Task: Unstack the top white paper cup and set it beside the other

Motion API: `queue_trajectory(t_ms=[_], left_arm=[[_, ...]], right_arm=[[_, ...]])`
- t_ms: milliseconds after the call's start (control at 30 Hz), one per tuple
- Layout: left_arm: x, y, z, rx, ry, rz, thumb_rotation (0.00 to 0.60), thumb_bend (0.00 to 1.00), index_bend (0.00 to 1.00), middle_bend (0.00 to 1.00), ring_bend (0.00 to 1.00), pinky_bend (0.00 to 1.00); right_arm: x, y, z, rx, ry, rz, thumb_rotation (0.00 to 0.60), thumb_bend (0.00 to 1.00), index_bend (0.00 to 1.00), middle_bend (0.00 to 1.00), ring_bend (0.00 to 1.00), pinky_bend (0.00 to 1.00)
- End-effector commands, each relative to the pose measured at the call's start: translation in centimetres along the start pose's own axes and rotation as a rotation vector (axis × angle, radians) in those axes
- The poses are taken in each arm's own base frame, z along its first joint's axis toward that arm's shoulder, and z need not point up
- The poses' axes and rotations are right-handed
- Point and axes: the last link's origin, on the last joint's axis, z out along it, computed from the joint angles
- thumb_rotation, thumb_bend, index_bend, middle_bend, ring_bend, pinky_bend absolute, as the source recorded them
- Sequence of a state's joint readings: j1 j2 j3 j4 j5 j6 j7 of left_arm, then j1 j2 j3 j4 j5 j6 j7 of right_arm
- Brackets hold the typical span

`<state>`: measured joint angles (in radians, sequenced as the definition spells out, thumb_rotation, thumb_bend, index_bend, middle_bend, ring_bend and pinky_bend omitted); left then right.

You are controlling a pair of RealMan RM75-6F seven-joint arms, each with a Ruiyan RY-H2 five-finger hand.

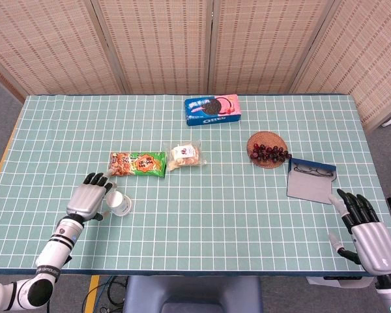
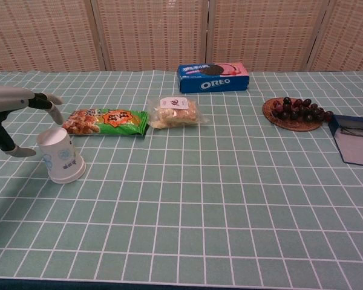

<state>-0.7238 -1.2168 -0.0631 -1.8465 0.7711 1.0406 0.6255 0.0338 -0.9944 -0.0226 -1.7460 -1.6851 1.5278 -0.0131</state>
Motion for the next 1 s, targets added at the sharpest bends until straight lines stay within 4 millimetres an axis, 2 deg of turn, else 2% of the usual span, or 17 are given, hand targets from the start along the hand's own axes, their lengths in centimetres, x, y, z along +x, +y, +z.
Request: queue_trajectory(t_ms=[33, 1000], left_arm=[[-0.03, 0.03, 0.04, 0.0, 0.0, 0.0, 0.6, 0.3, 0.28, 0.0, 0.0, 0.0], [0.15, 0.38, 0.57, -0.013, -0.005, -0.009, 0.6, 0.3, 0.37, 0.0, 0.0, 0.0]], right_arm=[[-0.01, 0.02, -0.01, -0.001, -0.001, 0.0, 0.6, 0.34, 0.05, 0.0, 0.0, 0.0], [0.02, 0.1, 0.0, -0.006, 0.001, -0.005, 0.6, 0.34, 0.05, 0.0, 0.0, 0.0]])
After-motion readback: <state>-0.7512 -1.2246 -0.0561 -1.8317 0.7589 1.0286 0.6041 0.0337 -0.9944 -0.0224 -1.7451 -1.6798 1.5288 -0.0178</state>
